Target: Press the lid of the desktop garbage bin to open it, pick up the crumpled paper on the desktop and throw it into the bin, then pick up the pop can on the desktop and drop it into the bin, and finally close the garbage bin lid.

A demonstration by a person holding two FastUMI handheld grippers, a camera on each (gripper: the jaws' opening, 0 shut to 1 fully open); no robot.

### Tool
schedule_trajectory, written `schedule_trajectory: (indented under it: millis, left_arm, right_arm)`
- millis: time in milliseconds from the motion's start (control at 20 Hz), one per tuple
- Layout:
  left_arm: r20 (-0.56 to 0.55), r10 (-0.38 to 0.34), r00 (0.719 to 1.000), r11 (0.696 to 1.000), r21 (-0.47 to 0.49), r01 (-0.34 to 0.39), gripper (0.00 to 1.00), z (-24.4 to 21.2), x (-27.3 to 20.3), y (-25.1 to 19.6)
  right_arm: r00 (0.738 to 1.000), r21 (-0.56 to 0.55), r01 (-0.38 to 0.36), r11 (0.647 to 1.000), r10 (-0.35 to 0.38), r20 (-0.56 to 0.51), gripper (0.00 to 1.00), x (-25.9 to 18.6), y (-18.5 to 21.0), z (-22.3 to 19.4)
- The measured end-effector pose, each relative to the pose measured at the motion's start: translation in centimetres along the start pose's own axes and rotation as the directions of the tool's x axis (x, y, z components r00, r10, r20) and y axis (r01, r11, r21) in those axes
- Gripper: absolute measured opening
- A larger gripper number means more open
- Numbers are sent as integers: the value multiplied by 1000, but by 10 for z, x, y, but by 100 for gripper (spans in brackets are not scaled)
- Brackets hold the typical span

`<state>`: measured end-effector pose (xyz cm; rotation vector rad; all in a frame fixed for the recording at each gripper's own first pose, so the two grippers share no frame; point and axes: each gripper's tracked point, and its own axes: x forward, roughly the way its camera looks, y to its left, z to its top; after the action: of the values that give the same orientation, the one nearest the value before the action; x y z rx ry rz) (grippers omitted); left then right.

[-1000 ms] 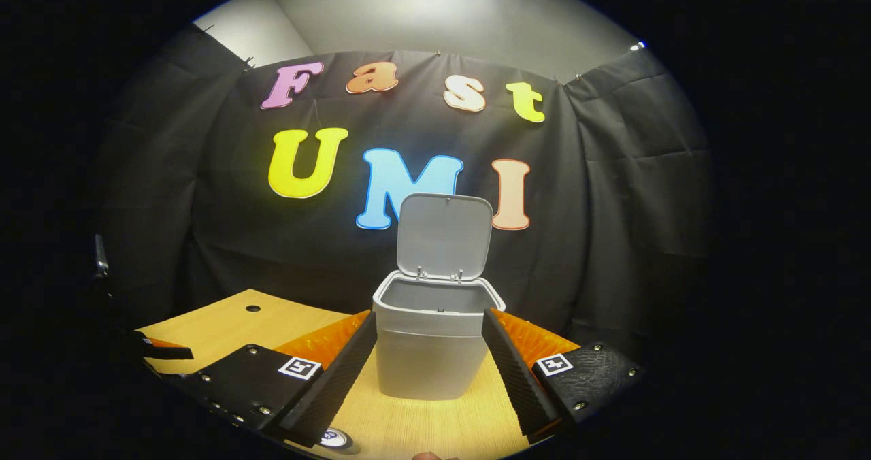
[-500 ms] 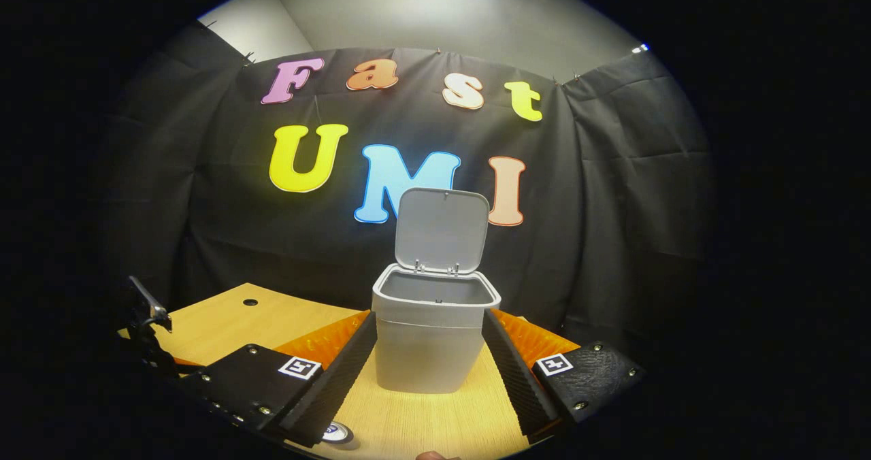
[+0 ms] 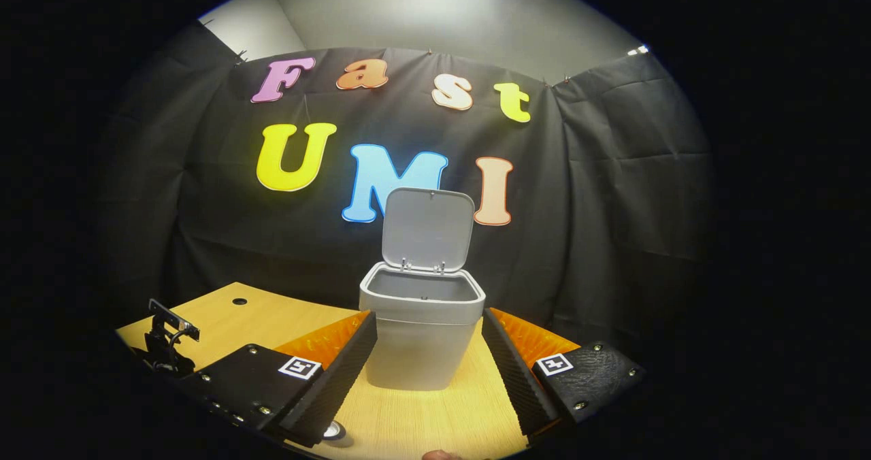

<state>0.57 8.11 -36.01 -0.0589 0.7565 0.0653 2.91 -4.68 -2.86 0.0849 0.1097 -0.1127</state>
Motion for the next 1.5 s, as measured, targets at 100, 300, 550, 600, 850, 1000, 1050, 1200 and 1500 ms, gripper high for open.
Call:
schedule_trajectory:
  millis: [100,300,550,600,850,1000,1050,1200,1500]
  left_arm:
    - [-9,2,1000,1000,2,-2,95,-3,4,-1]
    - [-27,4,1000,1000,16,-3,95,-5,8,-1]
    - [-27,6,1000,999,44,-4,94,-4,11,-3]
    - [-28,5,1000,999,48,-4,87,-3,11,-3]
    - [-17,10,1000,998,64,-9,61,1,12,-3]
    - [-2,20,1000,999,50,-20,39,12,12,0]
    - [3,14,1000,999,34,-14,29,15,9,-3]
    - [38,-4,999,1000,29,3,29,32,3,-8]
    - [115,-42,992,998,40,38,21,73,-17,-29]
  right_arm:
    - [1000,1,14,1000,-14,5,99,-1,-5,0]
    - [999,17,32,999,-32,0,99,-1,-10,0]
    - [999,31,34,999,-33,-20,99,-3,-8,-5]
    - [999,29,33,999,-33,-23,99,-2,-9,-6]
    - [999,29,27,999,-26,-23,99,-1,-9,-7]
    - [999,34,23,999,-22,-28,99,2,-9,-10]
    - [999,34,25,999,-24,-29,99,2,-10,-10]
    - [999,35,20,999,-19,-30,99,4,-10,-12]
    - [999,60,21,998,-20,-27,99,9,-17,-12]
